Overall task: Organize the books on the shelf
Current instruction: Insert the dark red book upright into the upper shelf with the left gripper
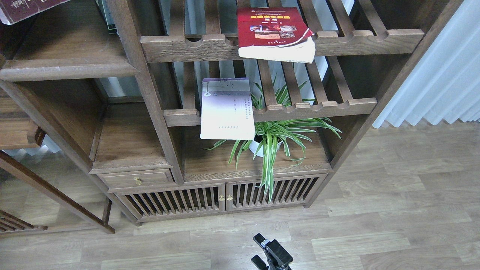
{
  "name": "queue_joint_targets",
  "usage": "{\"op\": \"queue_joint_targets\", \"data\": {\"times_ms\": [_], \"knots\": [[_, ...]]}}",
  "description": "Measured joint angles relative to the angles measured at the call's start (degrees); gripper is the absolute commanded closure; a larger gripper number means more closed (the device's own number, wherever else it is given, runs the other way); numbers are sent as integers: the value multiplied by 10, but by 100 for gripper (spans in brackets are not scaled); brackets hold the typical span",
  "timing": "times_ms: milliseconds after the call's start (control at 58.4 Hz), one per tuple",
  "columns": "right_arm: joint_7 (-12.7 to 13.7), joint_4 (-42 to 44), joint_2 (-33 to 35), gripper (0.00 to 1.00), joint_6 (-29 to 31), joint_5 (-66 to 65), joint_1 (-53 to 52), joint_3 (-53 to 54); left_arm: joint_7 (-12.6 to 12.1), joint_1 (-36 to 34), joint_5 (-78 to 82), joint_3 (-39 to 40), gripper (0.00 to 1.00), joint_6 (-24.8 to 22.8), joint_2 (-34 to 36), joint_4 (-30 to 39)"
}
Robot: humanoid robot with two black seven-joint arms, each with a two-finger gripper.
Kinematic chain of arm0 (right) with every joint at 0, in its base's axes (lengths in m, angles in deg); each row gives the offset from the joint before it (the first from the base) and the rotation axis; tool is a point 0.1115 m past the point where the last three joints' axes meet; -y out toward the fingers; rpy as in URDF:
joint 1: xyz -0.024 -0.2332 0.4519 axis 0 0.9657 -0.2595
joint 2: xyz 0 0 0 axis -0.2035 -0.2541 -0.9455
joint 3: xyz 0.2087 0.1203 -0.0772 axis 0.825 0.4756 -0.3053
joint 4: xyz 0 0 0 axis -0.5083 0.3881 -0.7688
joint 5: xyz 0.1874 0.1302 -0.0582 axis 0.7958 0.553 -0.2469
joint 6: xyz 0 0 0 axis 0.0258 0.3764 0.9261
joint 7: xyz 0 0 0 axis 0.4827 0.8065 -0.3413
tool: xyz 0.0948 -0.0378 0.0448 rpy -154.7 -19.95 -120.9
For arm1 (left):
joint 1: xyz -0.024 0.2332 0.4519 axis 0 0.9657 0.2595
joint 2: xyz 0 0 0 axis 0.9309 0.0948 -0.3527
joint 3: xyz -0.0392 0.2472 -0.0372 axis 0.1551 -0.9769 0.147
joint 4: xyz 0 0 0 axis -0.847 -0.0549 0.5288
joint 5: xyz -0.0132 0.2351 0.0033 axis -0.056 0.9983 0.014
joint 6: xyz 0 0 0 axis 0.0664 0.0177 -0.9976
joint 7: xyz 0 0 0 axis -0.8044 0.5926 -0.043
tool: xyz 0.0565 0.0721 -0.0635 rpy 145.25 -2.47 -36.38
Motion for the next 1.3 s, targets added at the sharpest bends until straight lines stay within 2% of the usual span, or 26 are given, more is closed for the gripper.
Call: {"op": "queue_joint_targets", "data": {"times_ms": [394, 668, 822, 1062, 1148, 1216, 1250, 1285, 1302], "knots": [[0, -1, 0, 1, 0, 0, 0, 0, 0, -61, 67, -19, 93, 0, -58, -69], [0, -4, 0, 1, 0, 0, 0, 0, 0, -127, 96, -48, 93, 0, -128, -149], [0, -4, 0, 1, 0, 0, 0, 1, 0, -134, 98, -50, 93, 0, -153, -161], [0, -5, 0, 1, 0, 0, 0, 2, 0, -134, 107, -46, 92, 0, -156, -165], [0, -5, 0, 1, 0, 0, 0, 2, 0, -134, 109, -44, 83, 0, -152, -165], [0, -5, 0, 1, 0, 0, 0, 2, 0, -132, 109, -44, 72, 0, -152, -165], [0, -5, 0, 1, 0, 0, 0, 2, 0, -131, 109, -44, 59, 0, -152, -165], [0, -5, 0, 1, 0, 0, 0, 2, 0, -130, 109, -45, 40, 0, -153, -165], [0, -5, 0, 1, 0, 0, 0, 2, 0, -129, 109, -45, 35, 0, -153, -165]]}}
